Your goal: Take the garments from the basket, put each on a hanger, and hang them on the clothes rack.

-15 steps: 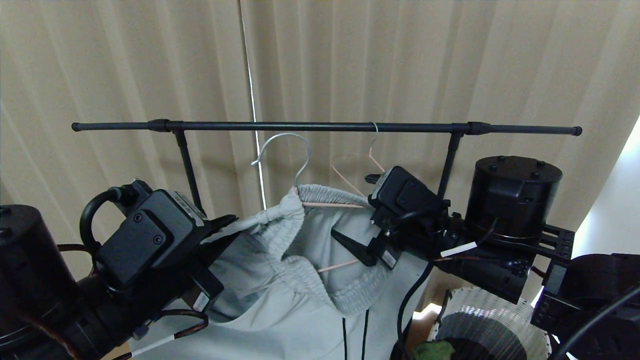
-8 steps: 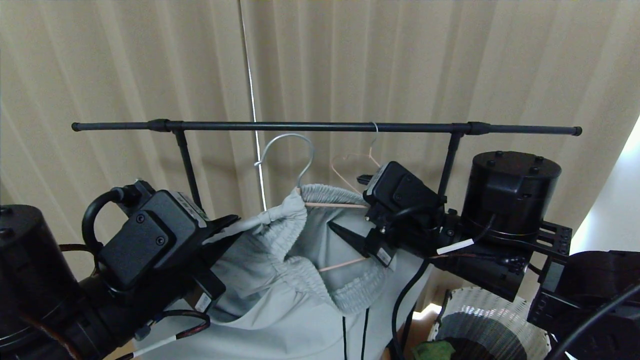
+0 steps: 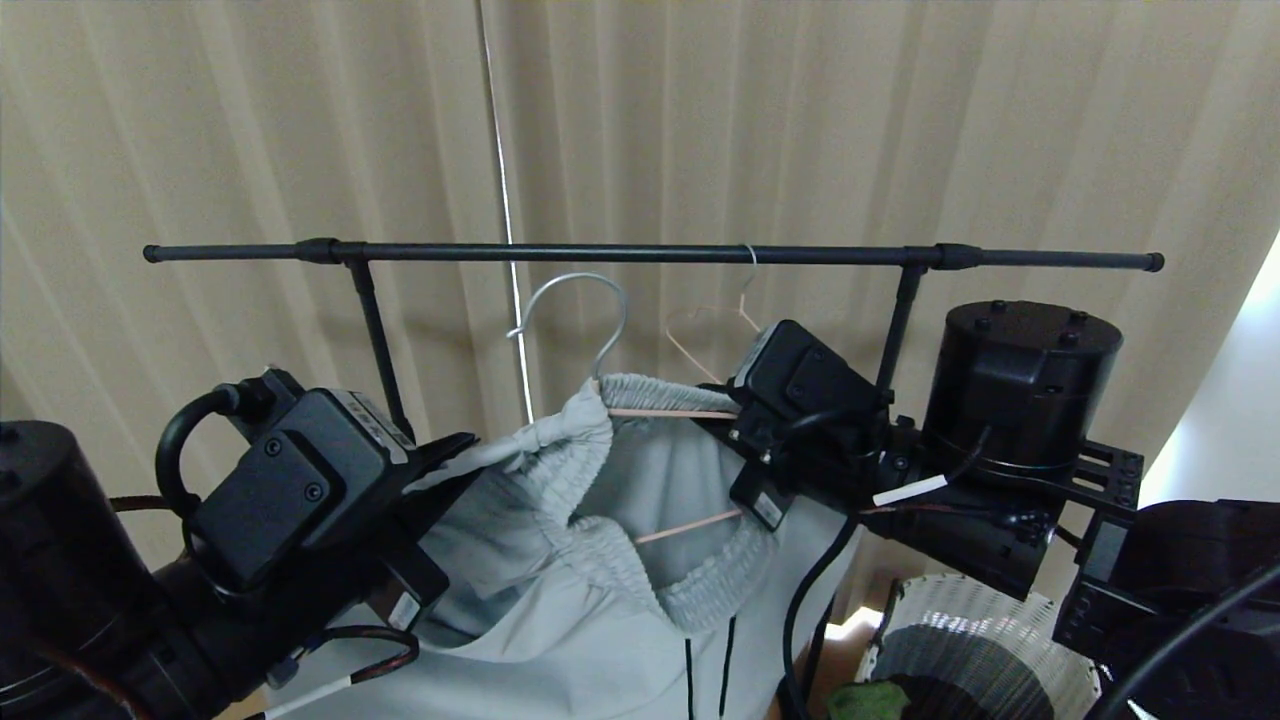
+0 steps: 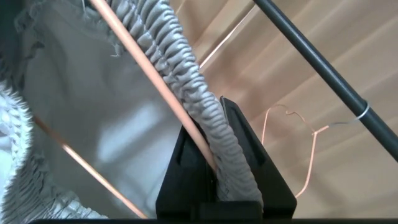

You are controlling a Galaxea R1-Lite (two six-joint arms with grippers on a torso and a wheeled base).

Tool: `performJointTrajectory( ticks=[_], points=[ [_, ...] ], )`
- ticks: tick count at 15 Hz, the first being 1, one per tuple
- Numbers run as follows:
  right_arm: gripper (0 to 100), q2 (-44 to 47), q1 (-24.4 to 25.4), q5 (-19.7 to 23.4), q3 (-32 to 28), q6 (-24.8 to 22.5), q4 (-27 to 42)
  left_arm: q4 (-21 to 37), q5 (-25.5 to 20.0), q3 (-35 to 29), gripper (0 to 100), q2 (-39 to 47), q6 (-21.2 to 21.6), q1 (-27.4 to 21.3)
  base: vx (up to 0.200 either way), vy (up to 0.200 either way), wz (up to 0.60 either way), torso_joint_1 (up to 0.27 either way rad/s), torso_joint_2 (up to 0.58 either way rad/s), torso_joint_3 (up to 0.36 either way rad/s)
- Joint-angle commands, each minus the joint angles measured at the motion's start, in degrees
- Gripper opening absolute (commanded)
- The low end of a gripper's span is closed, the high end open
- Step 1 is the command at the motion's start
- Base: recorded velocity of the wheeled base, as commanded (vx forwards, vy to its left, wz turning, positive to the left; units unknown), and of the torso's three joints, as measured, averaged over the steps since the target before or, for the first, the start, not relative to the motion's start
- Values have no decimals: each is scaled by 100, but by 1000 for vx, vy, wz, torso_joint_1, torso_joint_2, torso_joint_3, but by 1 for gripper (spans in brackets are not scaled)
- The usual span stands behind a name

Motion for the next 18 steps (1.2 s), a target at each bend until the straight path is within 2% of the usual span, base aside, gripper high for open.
performJointTrajectory(
  ticks=[1,3,4,8,9,11,12,15,16,17,18],
  points=[
    [0,-31,0,1,8,-5,-13,11,2,40,0,-24,-8,-1,0,0,0,0,0,0],
    [0,-57,0,1,8,-5,-22,11,2,32,0,-50,-52,-1,0,0,0,0,0,0],
    [0,-66,-9,1,-1,3,-31,11,2,32,100,-50,-61,-1,0,0,0,0,0,0],
    [0,-101,-123,-289,8,3,-49,11,2,67,100,-147,-263,69,0,0,0,0,0,0],
    [0,-92,-202,-360,26,3,-49,11,-25,234,100,-454,-623,69,0,0,0,0,0,0],
    [0,-110,-281,-430,-18,3,-49,20,-156,506,100,-850,-825,184,0,0,0,0,0,0],
    [0,-154,-343,-430,-18,3,-49,20,-235,612,100,-973,-834,298,0,0,0,0,0,0],
    [0,-453,-703,-430,-18,12,-31,37,-1009,928,100,-1237,-834,1151,0,0,0,0,0,0],
    [0,-488,-720,-430,-18,12,-22,37,-1053,937,100,-1228,-843,1212,0,0,0,0,0,0],
    [0,-690,-861,-421,-71,21,4,46,-1255,972,100,-1184,-843,1537,0,0,0,0,0,0],
    [0,-743,-887,-421,-97,30,4,46,-1299,990,100,-1166,-843,1581,0,0,0,0,0,0]
  ],
)
